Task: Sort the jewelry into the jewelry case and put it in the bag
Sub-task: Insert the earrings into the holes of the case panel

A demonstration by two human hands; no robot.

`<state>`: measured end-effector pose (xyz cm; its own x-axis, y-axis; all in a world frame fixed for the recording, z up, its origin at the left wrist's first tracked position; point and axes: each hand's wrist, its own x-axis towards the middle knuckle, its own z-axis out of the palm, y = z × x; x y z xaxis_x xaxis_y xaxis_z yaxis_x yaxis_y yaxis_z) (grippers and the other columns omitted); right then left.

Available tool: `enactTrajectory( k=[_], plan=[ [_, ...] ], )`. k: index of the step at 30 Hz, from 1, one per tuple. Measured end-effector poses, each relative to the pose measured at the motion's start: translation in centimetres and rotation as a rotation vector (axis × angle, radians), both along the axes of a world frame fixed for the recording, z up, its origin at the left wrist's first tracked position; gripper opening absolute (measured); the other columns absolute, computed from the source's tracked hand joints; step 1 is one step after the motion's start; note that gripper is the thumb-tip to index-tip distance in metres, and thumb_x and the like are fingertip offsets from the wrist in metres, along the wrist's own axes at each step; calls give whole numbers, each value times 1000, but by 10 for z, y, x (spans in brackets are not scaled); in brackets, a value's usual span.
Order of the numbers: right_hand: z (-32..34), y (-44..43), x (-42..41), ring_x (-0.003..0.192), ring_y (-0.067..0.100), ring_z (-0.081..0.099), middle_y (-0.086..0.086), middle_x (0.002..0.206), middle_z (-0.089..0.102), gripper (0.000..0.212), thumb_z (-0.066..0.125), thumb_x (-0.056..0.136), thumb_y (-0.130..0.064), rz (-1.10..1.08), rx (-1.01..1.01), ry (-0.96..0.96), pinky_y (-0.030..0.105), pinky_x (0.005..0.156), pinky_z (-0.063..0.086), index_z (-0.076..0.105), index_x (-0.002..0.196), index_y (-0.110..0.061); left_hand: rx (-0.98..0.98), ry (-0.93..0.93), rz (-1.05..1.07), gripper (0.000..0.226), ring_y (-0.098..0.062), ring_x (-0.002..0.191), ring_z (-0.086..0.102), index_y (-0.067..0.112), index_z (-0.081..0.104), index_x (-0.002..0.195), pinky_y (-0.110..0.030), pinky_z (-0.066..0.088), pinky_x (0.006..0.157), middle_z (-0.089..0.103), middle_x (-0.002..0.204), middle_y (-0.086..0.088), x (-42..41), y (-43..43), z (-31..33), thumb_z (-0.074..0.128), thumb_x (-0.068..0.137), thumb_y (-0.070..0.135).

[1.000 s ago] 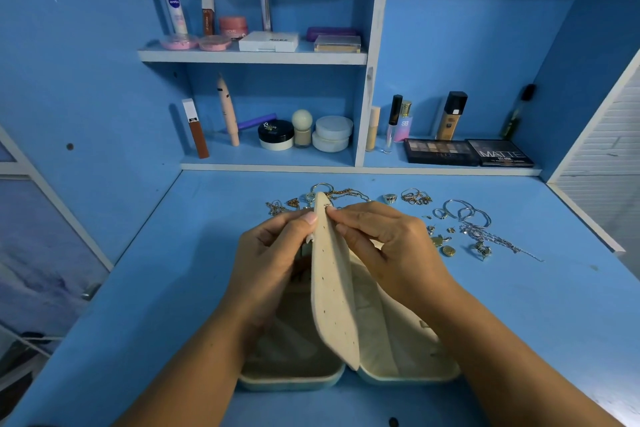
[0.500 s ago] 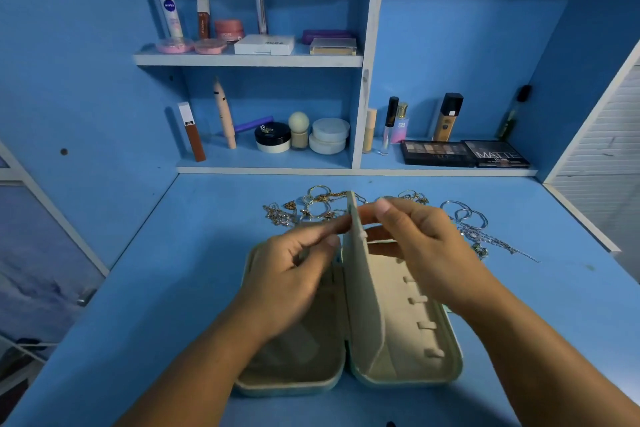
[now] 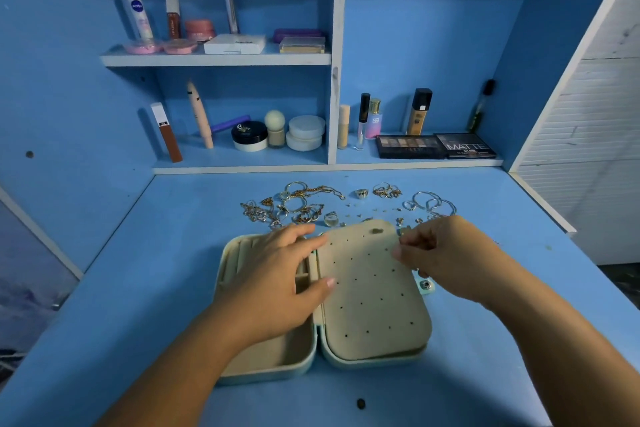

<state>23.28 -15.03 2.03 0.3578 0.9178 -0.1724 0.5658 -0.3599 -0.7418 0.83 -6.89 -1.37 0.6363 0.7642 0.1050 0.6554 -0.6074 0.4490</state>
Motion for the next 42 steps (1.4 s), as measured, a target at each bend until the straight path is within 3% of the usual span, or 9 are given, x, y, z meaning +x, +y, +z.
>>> enactTrajectory(
  k=[3, 9, 14, 23, 27, 30, 36, 38, 42],
  plan=[
    [-13, 0, -1, 58, 13, 51, 4, 76, 68, 15, 68, 86, -30, -11, 3, -68, 26, 60, 45, 70, 80, -16, -6, 20, -21, 70, -2, 141, 19, 41, 41, 141, -28, 14, 117, 31, 148, 25, 0, 0, -3, 39, 77, 69],
    [-20, -5, -7, 59, 11, 52, -2, 76, 67, 12, 62, 88, -34, -42, 21, -131, 22, 54, 41, 69, 90, -23, -1, 24, -15, 80, -1, 141, 17, 43, 40, 141, -36, 18, 119, 31, 146, 27, 1, 0, -5, 27, 69, 75],
    [-19, -8, -11, 74, 13, 63, -7, 80, 68, 9, 60, 89, -32, -44, 23, -151, 21, 57, 46, 69, 90, -29, -16, 55, -24, 69, 1, 136, 20, 40, 43, 139, -31, 20, 116, 34, 141, 27, 4, 1, 1, 40, 75, 66],
    [-18, 1, -3, 63, 11, 55, -7, 76, 63, 13, 60, 86, -34, -29, 1, -192, 19, 48, 42, 67, 85, -23, -40, 214, 2, 67, -5, 129, 24, 47, 29, 142, -36, 20, 105, 34, 130, 21, 20, 14, 17, 57, 82, 52],
    [-14, 28, 21, 73, 15, 60, -4, 84, 66, 11, 59, 89, -24, 44, 104, -306, 24, 61, 48, 69, 90, -21, -19, 193, -1, 67, -1, 125, 27, 51, 30, 141, -31, 19, 96, 35, 121, 25, 15, 16, 14, 55, 79, 59],
    [-16, 52, 32, 77, 7, 55, -8, 94, 59, 15, 60, 91, -23, 222, 154, -450, 22, 70, 40, 70, 102, -22, -2, 210, -12, 72, 1, 123, 25, 53, 27, 141, -31, 18, 98, 32, 120, 29, 12, 17, 11, 42, 73, 68],
    [-26, 84, 32, 113, 18, 45, 0, 115, 59, 25, 59, 92, -31, 418, 89, -586, 33, 94, 41, 67, 116, -27, 55, 177, -11, 74, 3, 123, 24, 54, 25, 142, -32, 16, 103, 25, 117, 34, 11, 15, 4, 30, 70, 72],
    [-26, 88, 31, 112, 17, 45, 0, 114, 60, 24, 60, 92, -31, 455, 75, -575, 32, 96, 40, 68, 114, -29, 69, 166, -11, 75, 4, 122, 23, 53, 25, 142, -30, 14, 101, 25, 116, 34, 11, 15, 2, 30, 70, 72],
    [-24, 89, 28, 90, 9, 49, -1, 104, 63, 17, 63, 90, -23, 476, 104, -553, 16, 79, 35, 73, 104, -22, 75, 144, -13, 75, 3, 123, 24, 51, 26, 143, -30, 13, 101, 26, 116, 33, 10, 15, -1, 30, 70, 71]
  ],
)
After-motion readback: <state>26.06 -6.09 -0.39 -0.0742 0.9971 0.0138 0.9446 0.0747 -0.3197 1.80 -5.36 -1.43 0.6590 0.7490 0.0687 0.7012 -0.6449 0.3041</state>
